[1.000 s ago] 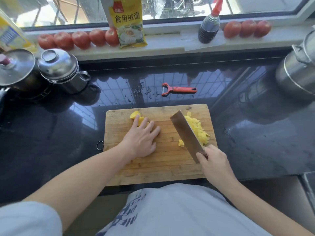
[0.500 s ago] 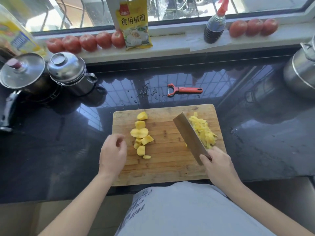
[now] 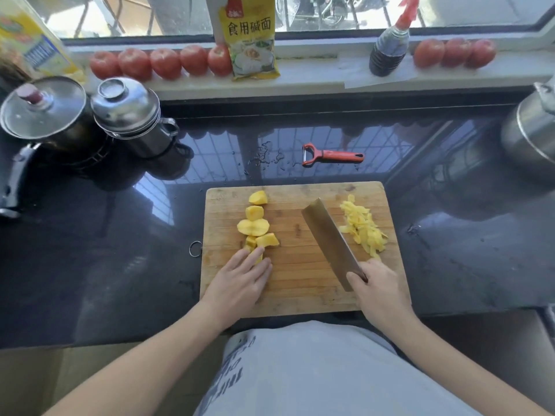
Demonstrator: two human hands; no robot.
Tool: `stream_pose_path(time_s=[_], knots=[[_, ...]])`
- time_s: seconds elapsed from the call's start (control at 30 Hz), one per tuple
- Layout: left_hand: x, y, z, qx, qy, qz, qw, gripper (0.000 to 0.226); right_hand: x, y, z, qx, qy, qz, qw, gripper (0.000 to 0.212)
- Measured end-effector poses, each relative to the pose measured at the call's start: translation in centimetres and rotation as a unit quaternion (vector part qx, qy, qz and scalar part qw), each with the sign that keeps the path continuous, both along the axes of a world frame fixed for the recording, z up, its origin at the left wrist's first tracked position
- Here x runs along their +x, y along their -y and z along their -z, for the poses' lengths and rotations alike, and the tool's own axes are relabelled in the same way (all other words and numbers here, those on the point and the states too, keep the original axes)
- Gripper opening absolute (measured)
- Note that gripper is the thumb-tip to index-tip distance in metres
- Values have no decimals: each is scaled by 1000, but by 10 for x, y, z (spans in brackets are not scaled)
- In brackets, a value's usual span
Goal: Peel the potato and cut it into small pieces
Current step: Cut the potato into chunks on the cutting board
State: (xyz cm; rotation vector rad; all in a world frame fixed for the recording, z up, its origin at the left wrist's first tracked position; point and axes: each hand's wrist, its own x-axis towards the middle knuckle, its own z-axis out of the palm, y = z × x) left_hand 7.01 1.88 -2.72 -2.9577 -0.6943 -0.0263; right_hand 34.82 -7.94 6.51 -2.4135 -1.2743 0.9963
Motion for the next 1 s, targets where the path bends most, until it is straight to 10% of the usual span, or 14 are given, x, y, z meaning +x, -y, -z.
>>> stream_pose_path(time_s=[0.27, 0.5, 1.0], knots=[[-12, -18, -10, -37, 57, 62, 996, 41, 0, 27, -8, 37, -13, 104, 994, 29], [37, 30, -29, -260, 186, -196, 927, 35, 104, 25, -18, 73, 158, 32, 984, 14], [92, 69, -51, -379, -26, -462, 801, 50, 183, -86, 18, 93, 252, -333, 904, 23]])
